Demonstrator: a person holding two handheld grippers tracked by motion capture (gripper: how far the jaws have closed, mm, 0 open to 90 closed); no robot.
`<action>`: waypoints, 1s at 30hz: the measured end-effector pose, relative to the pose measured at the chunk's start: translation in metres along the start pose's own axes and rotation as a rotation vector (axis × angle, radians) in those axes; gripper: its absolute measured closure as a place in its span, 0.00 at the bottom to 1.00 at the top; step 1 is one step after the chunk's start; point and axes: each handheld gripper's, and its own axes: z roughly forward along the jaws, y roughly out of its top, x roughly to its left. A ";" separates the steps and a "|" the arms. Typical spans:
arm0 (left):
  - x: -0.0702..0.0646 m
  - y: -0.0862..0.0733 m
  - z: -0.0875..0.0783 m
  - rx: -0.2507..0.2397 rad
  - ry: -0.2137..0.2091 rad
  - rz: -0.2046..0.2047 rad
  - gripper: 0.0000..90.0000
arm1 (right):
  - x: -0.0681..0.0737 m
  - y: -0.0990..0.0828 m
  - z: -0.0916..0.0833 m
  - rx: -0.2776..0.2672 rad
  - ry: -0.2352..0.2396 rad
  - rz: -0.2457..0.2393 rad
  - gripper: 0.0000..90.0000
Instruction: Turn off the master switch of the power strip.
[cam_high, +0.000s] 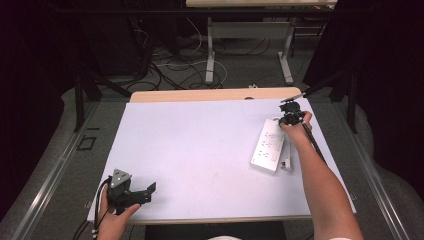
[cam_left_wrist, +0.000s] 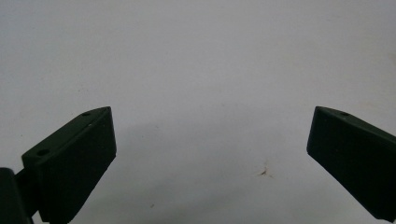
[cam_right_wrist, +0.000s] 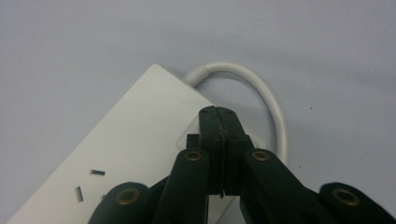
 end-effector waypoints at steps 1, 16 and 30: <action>0.000 0.000 0.000 0.001 0.001 0.002 0.02 | -0.001 0.000 0.000 0.005 0.005 -0.004 1.00; 0.001 -0.001 -0.001 -0.001 0.008 -0.006 0.02 | 0.001 0.002 -0.003 0.008 -0.005 -0.014 0.99; -0.001 0.000 0.001 -0.003 0.005 -0.002 0.02 | 0.009 0.000 -0.015 -0.001 0.007 -0.048 0.87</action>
